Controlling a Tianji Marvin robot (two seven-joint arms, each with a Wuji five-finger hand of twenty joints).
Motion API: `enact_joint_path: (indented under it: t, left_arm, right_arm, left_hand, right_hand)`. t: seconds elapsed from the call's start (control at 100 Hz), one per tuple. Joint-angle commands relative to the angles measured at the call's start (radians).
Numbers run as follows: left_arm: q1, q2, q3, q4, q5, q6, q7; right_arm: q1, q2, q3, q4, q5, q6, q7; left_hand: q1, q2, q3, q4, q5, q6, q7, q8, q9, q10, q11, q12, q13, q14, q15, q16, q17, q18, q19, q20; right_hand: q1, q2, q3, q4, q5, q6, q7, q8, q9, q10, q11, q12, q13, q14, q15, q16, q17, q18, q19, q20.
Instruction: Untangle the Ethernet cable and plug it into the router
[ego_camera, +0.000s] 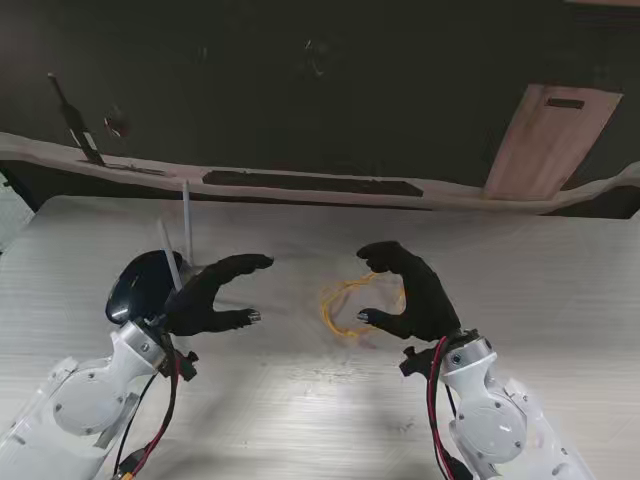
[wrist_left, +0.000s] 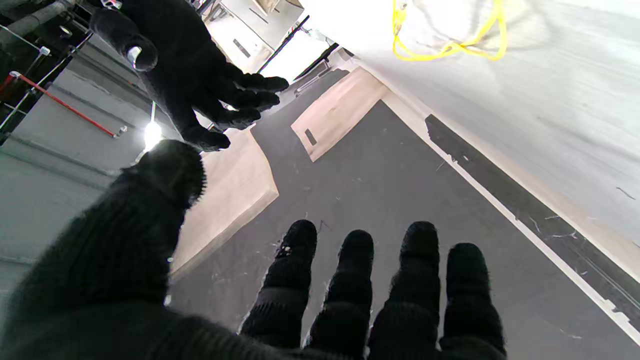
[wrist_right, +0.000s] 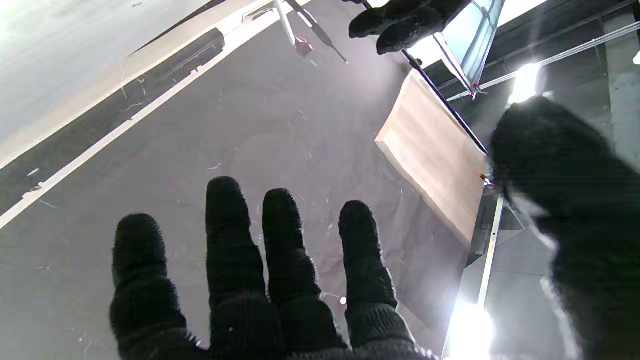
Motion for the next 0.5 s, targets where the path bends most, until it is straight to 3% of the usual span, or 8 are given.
enact_joint_path:
  t: [0.0, 0.3, 0.49]
  left_arm:
    - [0.002, 0.0, 0.007, -0.01, 0.005, 0.008, -0.017]
    - [-0.001, -0.009, 0.027, 0.002, 0.021, 0.023, 0.02]
    - [-0.015, -0.013, 0.039, 0.015, 0.036, 0.043, 0.039]
  right_arm:
    - [0.006, 0.0, 0.005, 0.003, 0.001, -0.004, 0.016]
    - [0.033, 0.007, 0.014, 0.015, -0.018, 0.014, 0.042]
    - [0.143, 0.025, 0.013, 0.086, -0.065, 0.038, 0.109]
  left_hand:
    - [-0.012, -0.028, 0.023, -0.023, -0.034, -0.026, -0.019, -0.012, -0.031, -0.024, -0.017, -0.01, -0.006, -0.037, -0.002, 0.002, -0.006, -0.05, -0.008, 0.01]
    - [-0.011, -0.019, 0.039, -0.025, -0.025, -0.021, -0.012, -0.01, -0.022, -0.022, -0.009, -0.007, -0.004, -0.034, 0.003, 0.004, -0.009, -0.048, -0.007, 0.008]
    - [-0.006, 0.007, 0.03, -0.021, -0.021, -0.019, -0.007, -0.009, -0.012, -0.022, -0.004, -0.004, 0.003, -0.029, 0.007, 0.004, -0.011, -0.008, -0.007, 0.009]
  right_hand:
    - [-0.023, 0.009, -0.002, -0.01, -0.02, -0.007, 0.012, 0.002, -0.01, -0.017, 0.01, -0.007, -0.013, -0.017, 0.006, 0.004, 0.007, -0.032, -0.027, 0.02]
    - [0.01, 0.029, -0.018, -0.002, 0.001, -0.001, 0.007, -0.001, -0.004, -0.012, 0.008, -0.008, -0.006, -0.009, 0.013, 0.004, 0.01, -0.028, -0.038, 0.043]
    - [0.048, 0.058, -0.036, 0.008, 0.027, 0.004, 0.0, -0.004, 0.009, -0.006, 0.007, -0.009, 0.008, -0.001, 0.024, 0.008, 0.021, -0.023, -0.042, 0.056]
